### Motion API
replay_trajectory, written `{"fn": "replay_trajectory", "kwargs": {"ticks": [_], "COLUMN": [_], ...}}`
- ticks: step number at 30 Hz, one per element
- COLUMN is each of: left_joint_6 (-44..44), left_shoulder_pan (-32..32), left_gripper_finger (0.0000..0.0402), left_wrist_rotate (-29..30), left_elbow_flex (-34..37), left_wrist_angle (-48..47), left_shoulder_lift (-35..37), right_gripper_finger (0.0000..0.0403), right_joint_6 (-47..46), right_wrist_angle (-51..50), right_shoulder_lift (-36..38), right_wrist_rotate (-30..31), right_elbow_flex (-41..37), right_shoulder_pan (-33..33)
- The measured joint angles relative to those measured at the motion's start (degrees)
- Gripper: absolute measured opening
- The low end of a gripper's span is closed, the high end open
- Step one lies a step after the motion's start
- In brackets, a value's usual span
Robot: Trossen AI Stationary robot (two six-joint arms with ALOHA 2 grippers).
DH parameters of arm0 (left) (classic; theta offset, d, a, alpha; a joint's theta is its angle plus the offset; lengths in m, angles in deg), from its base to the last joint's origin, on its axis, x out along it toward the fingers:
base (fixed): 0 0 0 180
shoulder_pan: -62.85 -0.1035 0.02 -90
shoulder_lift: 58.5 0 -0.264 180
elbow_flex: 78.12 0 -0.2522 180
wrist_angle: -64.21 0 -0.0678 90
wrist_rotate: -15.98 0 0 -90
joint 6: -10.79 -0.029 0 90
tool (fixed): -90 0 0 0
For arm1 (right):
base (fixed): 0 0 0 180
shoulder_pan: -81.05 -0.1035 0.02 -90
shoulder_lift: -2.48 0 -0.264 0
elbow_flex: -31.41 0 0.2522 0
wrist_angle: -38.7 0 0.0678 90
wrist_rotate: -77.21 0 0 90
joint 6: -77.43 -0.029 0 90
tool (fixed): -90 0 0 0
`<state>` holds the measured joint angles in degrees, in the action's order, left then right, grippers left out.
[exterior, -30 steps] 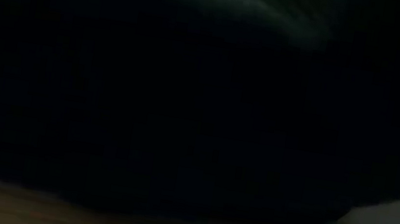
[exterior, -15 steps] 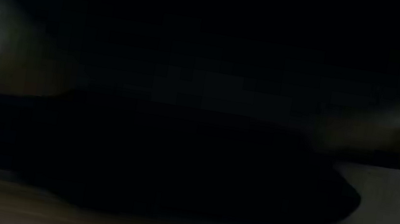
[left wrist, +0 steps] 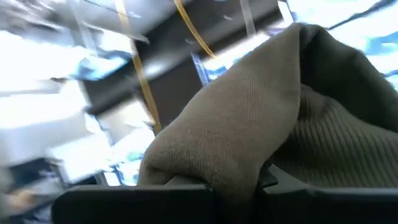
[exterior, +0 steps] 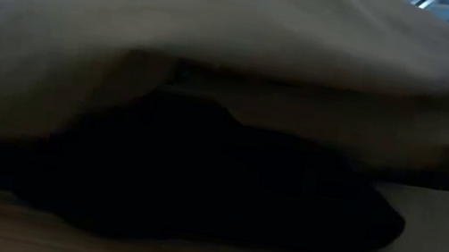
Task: Sort clothes
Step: Put the green jacket into the white bin
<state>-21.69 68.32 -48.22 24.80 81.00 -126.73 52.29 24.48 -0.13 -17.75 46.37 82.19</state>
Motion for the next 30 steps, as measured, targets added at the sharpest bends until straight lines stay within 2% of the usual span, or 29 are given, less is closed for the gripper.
{"fn": "replay_trajectory", "kwargs": {"ticks": [6, 13, 18, 22, 27, 30], "left_joint_6": [-3.8, 4.2, 3.5, 7.3, 9.6, 9.5], "left_shoulder_pan": [-9.7, -20.0, -25.3, -29.0, -30.7, -31.1], "left_gripper_finger": [0.0014, 0.0015, 0.0013, 0.0014, 0.0015, 0.0016], "left_wrist_rotate": [-2.0, -13.5, -14.3, -14.0, -14.6, -14.8], "left_elbow_flex": [-11.7, -25.9, -39.0, -48.4, -50.7, -50.6], "left_wrist_angle": [0.0, -3.6, -14.0, -23.8, -32.3, -40.9], "left_shoulder_lift": [-1.1, -7.8, -15.5, -21.1, -26.4, -29.4], "right_gripper_finger": [0.0237, 0.0237, 0.0237, 0.0237, 0.0237, 0.0237], "right_joint_6": [0.0, 0.0, 0.0, 0.0, 0.0, 0.0], "right_wrist_angle": [0.0, 0.0, 0.0, 0.0, 0.0, 0.0], "right_shoulder_lift": [0.0, 0.0, 0.0, 0.0, 0.0, 0.0], "right_wrist_rotate": [0.0, 0.0, 0.0, 0.0, 0.0, 0.0], "right_elbow_flex": [0.0, 0.0, 0.0, 0.0, 0.0, 0.0], "right_shoulder_pan": [0.0, 0.0, 0.0, 0.0, 0.0, 0.0]}}
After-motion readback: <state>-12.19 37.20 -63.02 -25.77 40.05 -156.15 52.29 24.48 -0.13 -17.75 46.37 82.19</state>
